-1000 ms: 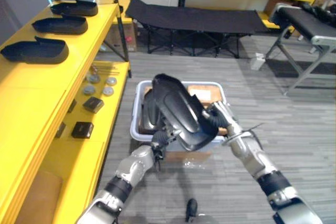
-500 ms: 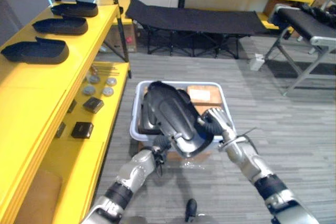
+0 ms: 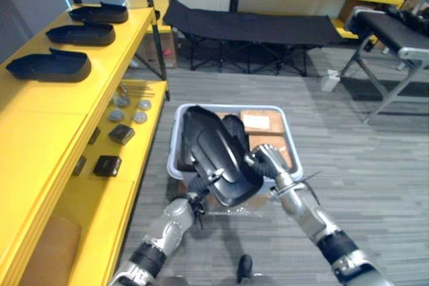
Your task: Walk over and take plastic housings, then place them on the shelf
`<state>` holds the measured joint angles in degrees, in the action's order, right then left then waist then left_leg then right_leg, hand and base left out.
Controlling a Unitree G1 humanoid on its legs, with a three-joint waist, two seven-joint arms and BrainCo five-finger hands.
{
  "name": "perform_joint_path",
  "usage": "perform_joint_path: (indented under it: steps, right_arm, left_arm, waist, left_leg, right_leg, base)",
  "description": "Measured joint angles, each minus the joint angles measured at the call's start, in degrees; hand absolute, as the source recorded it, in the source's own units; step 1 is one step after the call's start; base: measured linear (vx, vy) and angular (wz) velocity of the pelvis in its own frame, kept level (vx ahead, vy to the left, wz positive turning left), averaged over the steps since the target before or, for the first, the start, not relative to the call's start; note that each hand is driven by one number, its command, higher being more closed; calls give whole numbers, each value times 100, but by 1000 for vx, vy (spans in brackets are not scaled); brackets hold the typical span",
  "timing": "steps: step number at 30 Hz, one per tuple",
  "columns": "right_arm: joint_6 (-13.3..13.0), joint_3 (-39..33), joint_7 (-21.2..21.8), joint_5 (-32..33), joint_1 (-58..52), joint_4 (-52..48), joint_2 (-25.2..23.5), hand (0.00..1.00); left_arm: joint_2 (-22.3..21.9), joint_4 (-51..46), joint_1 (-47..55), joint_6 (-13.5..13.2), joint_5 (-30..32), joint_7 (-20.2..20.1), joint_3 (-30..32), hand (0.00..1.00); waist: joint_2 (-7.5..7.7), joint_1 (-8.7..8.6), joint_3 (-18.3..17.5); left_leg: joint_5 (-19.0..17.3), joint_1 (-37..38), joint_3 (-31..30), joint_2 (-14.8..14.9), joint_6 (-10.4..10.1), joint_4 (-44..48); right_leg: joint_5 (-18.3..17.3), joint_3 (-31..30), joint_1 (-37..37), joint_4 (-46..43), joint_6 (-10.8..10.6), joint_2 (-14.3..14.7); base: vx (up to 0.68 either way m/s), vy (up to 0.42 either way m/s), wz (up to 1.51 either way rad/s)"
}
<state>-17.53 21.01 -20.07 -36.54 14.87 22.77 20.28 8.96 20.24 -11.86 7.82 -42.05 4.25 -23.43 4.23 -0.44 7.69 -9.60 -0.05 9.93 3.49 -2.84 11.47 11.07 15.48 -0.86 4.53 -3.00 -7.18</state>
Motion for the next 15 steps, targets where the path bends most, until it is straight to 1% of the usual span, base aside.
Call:
perform_joint_path:
  steps: [2, 4, 6, 7, 8, 11, 12, 15]
  right_arm:
    - [-7, -1, -9, 0, -3, -11, 0, 100]
    - [-7, 0, -40, 0, -16, -20, -2, 100]
    - [-8, -4, -124, 10, -38, -84, -22, 100]
    - [-8, -13, -131, 15, -56, -137, -23, 0]
    - [-9, -27, -136, 28, -72, -197, -23, 0]
    - [-127, -29, -136, 33, -93, -303, -39, 0]
    - [-169, -13, -136, 56, -115, -353, -42, 0]
    - [-154, -11, -119, 197, -115, -354, -48, 0]
  left_arm:
    - [-4, -13, 0, -35, 44, 44, -4, 100]
    - [-36, -28, 0, -150, 197, 170, -25, 100]
    - [-40, -159, 0, -164, 264, 284, -26, 100]
    - [-41, -198, 0, -165, 264, 319, -26, 100]
    - [-41, -246, -1, -176, 265, 365, -26, 100]
    - [-42, -325, -1, -185, 264, 487, -9, 100]
    - [-43, -360, -7, -199, 264, 611, -7, 100]
    - [-43, -361, -86, -216, 284, 707, -24, 100]
  waist:
    - [0, -11, 0]
    - [0, -12, 0]
    - [0, -16, 0]
    - [0, -17, 0]
    - [1, -18, -1]
    - [2, -31, -1]
    - [3, -31, -2]
    - [3, -33, -3]
  left_leg:
    - [-1, 1, 4, 2, -1, 0]
    - [-3, 3, 7, 6, -3, 4]
    - [-4, 4, 17, 11, -5, 17]
    - [-4, 4, 19, 13, -5, 22]
    - [-6, 5, 22, 16, -7, 25]
    - [-19, 7, 39, 31, -16, 52]
    - [-23, 8, 46, 39, -20, 64]
    - [-31, 5, 56, 43, -22, 95]
  right_leg:
    - [0, -4, -2, 0, 0, 3]
    - [0, -8, -4, 0, 0, 6]
    - [1, -21, -5, 0, 0, 11]
    - [1, -24, -5, 0, 0, 13]
    - [1, -28, -5, -1, 1, 15]
    - [1, -52, -6, 0, 1, 29]
    - [1, -61, -5, 0, 1, 36]
    - [2, -75, -2, 0, 3, 38]
  base:
    - [0, 0, 0]
    - [0, 0, 0]
    - [0, 0, 0]
    - [3, 0, -3]
    - [1, 0, -3]
    - [-1, -3, -4]
    - [-2, -5, -3]
    - [0, 0, 0]
